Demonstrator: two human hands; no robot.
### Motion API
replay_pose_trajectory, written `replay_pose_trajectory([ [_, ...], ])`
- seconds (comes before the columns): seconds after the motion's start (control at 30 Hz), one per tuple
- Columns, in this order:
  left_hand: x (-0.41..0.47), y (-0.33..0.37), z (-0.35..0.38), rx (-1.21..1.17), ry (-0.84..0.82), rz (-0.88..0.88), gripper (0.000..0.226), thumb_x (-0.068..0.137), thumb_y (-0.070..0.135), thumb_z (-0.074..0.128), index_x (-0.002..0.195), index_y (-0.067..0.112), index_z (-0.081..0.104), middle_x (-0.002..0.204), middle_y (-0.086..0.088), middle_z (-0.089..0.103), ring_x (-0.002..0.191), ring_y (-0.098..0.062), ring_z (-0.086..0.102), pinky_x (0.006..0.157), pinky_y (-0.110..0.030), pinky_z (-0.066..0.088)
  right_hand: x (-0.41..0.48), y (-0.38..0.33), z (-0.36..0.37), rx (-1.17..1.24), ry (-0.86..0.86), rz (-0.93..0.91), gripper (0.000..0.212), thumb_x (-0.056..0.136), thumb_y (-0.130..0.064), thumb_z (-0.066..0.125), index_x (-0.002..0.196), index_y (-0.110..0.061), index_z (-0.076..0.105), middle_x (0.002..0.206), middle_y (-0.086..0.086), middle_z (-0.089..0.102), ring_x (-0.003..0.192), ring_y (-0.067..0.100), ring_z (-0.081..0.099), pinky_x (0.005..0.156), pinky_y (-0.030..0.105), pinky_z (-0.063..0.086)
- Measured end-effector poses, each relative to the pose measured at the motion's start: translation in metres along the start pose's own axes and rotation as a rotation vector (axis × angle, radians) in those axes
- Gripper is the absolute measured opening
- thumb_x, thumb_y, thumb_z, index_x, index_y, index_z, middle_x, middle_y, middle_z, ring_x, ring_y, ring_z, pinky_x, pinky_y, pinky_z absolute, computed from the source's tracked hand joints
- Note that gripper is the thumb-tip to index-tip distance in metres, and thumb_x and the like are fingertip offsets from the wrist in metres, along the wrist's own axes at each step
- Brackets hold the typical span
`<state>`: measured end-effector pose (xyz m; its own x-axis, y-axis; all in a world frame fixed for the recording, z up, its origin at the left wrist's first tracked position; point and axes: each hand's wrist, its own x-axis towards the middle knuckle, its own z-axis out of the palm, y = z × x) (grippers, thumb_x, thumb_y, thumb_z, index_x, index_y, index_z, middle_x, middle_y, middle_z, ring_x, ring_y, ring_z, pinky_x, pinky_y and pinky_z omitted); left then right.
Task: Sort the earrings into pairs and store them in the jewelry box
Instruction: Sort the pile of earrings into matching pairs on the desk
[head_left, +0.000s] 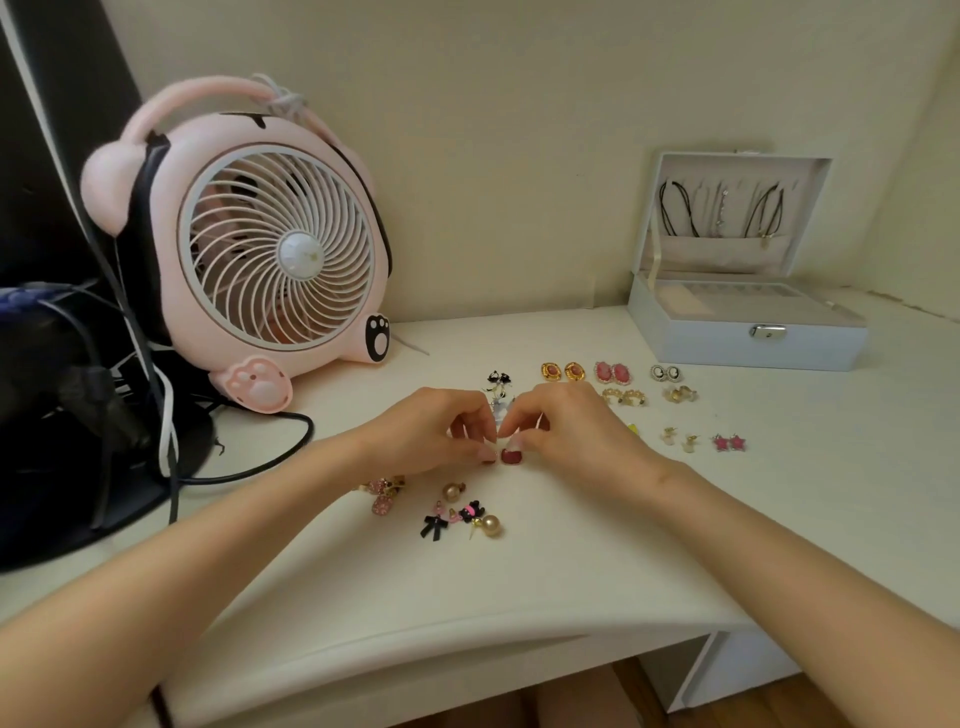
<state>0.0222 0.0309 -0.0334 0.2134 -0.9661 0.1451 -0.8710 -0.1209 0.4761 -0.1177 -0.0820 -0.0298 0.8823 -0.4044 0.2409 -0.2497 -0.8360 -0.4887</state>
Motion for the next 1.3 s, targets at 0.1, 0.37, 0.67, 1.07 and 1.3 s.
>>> replay_pose_trajectory([
  [0.1, 0.003, 0.0, 0.003, 0.065, 0.0, 0.005, 0.008, 0.083, 0.019, 0.066, 0.091, 0.017, 0.065, 0.089, 0.002, 0.064, 0.081, -0.013, 0.054, 0.061, -0.007, 0.035, -0.002, 0.0, 0.002, -0.007, -0.023, -0.009, 0.015, 0.079, -0.014, 0.069, 0.093, -0.016, 0.073, 0.078, -0.006, 0.059, 0.071, 0.007, 0.051, 0.069, 0.024, 0.043],
  [0.37, 0.0, 0.001, -0.001, 0.08, -0.084, -0.034, 0.022, 0.09, 0.019, 0.057, 0.111, 0.022, 0.06, 0.085, 0.005, 0.057, 0.074, -0.008, 0.048, 0.064, -0.01, 0.035, -0.004, -0.001, 0.004, -0.005, -0.023, -0.026, 0.013, 0.081, -0.013, 0.067, 0.092, -0.016, 0.074, 0.069, -0.014, 0.052, 0.066, 0.002, 0.049, 0.062, 0.011, 0.037],
  [0.67, -0.011, -0.007, -0.009, -0.075, -0.02, -0.041, 0.007, 0.085, 0.013, 0.063, 0.087, 0.02, 0.061, 0.083, 0.0, 0.068, 0.071, -0.008, 0.058, 0.068, -0.02, 0.047, -0.004, -0.001, 0.005, 0.015, -0.015, -0.007, 0.013, 0.081, -0.014, 0.067, 0.093, -0.017, 0.073, 0.072, -0.011, 0.057, 0.065, -0.002, 0.049, 0.06, 0.01, 0.036],
  [1.07, -0.009, -0.018, 0.001, -0.129, 0.065, -0.102, 0.016, 0.078, 0.017, 0.073, 0.077, 0.026, 0.06, 0.077, 0.008, 0.062, 0.071, -0.009, 0.053, 0.067, -0.018, 0.04, -0.002, 0.003, 0.006, 0.021, -0.024, -0.009, 0.014, 0.079, -0.015, 0.068, 0.092, -0.017, 0.073, 0.07, -0.014, 0.052, 0.066, 0.0, 0.049, 0.06, 0.012, 0.036],
  [1.3, -0.005, -0.008, 0.004, -0.109, 0.04, -0.047, 0.016, 0.076, 0.017, 0.075, 0.077, 0.025, 0.061, 0.074, 0.008, 0.064, 0.07, -0.003, 0.055, 0.064, -0.011, 0.038, 0.0, 0.003, 0.009, 0.007, -0.026, -0.018, 0.016, 0.081, -0.016, 0.068, 0.097, -0.017, 0.072, 0.071, -0.014, 0.051, 0.066, -0.002, 0.048, 0.059, 0.01, 0.035],
])
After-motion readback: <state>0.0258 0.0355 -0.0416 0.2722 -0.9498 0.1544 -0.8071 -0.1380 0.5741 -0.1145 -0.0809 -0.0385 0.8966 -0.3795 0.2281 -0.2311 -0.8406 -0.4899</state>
